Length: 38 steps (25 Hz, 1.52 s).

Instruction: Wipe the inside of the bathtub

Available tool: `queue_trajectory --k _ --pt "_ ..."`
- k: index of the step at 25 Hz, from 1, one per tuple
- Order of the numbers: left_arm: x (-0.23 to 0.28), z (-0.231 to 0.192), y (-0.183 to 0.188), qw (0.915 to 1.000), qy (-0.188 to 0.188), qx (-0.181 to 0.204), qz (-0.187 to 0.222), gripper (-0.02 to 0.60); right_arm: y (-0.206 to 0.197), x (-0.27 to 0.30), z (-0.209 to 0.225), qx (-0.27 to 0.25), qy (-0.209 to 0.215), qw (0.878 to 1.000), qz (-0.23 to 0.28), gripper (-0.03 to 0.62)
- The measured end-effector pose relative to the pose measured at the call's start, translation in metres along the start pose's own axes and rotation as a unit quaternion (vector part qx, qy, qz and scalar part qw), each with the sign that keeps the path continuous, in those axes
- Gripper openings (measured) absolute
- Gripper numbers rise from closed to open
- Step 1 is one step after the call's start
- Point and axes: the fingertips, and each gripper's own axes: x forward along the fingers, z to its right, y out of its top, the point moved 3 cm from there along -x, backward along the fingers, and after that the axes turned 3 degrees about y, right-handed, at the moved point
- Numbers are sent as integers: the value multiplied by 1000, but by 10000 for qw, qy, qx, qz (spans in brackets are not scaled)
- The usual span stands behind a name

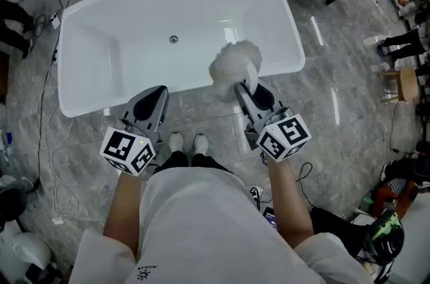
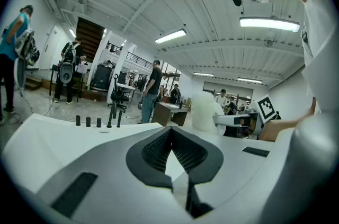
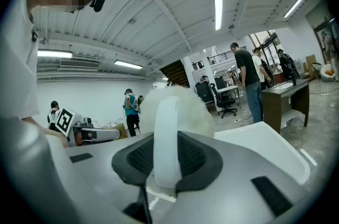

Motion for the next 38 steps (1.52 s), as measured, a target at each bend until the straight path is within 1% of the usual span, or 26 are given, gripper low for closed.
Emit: queue_trajectory --k 5,7,12,16,20,25,29,34,38 --pt "-15 -8 13 10000 42 5 61 11 9 -5 -22 59 -96 9999 92 92" --pt "-20 -8 13 9999 70 76 42 11 9 -9 -28 70 -117 9998 125 92" --pt "-26 -10 21 9998 87 147 115 11 13 -14 -30 43 -293 9994 190 92" --pt "-25 -18 31 9994 166 148 277 9 14 -8 -35 -8 -290 9994 207 92" --pt "-23 -19 36 9991 193 180 317 9 15 -7 -36 -20 -293 9994 198 92" --pt "-25 -24 36 9992 200 165 318 9 15 -4 -37 12 -257 9995 200 94" --pt "-22 -19 31 9994 132 163 258 11 15 -8 -36 6 -263 9994 216 94" --pt "-23 -18 33 9996 124 142 223 9 16 -6 -41 42 -55 9997 221 94" --pt "-20 -11 31 9997 120 121 195 9 17 -10 -37 3 56 9997 247 94"
